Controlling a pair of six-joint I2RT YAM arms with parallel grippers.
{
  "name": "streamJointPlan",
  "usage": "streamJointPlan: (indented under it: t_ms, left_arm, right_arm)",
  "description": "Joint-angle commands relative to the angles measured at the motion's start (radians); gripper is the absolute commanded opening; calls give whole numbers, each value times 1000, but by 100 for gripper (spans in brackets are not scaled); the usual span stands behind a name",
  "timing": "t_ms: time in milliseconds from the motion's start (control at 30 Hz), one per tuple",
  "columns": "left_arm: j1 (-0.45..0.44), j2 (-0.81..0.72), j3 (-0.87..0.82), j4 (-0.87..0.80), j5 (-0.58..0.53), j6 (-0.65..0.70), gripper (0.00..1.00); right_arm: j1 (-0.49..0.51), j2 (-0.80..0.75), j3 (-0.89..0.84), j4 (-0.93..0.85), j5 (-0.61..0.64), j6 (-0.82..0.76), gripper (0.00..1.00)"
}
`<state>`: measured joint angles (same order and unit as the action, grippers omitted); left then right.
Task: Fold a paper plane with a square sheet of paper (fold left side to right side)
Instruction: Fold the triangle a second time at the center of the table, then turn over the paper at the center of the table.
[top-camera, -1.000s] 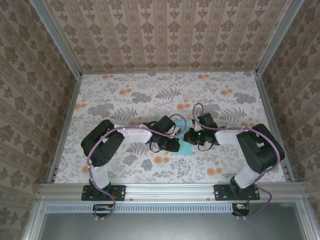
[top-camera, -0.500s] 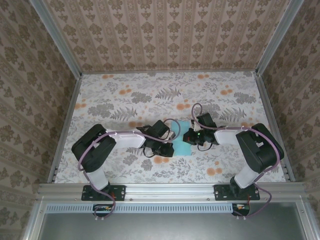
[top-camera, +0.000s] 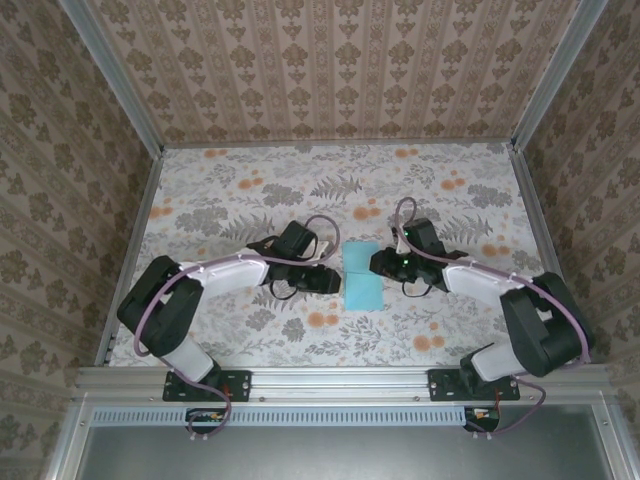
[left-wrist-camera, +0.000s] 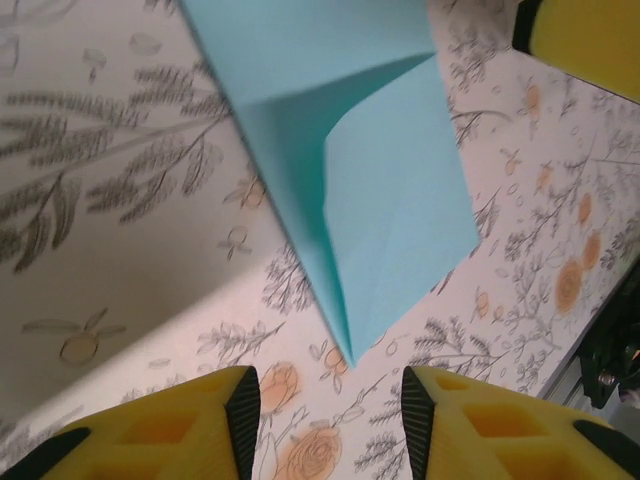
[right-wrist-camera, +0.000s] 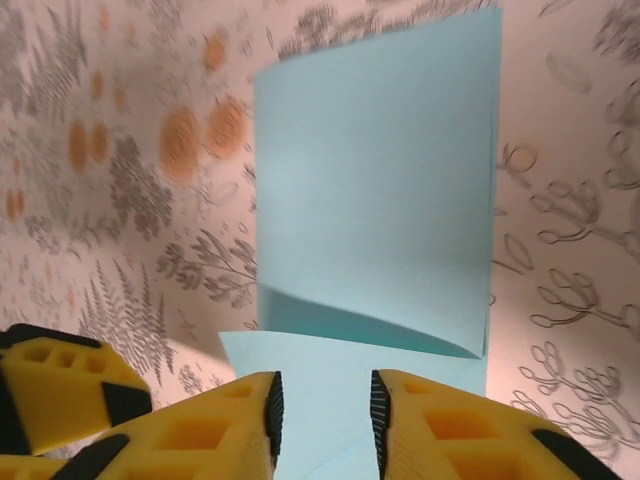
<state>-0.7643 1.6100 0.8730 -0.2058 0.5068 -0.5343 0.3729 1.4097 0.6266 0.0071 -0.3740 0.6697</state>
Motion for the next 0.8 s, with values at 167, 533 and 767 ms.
streamJointPlan:
  t_ms: [167, 533, 767]
  left_arm:
    - [15, 150, 138, 65, 62, 56, 48]
    - [19, 275, 220, 82, 77, 58, 35]
    - [19, 238, 190, 62, 25, 81, 12]
  right_arm:
    - [-46, -176, -102, -49, 48, -12, 52]
    - [-47, -224, -154, -45, -46, -6, 65]
    - [-46, -143, -133, -4, -128, -1, 66]
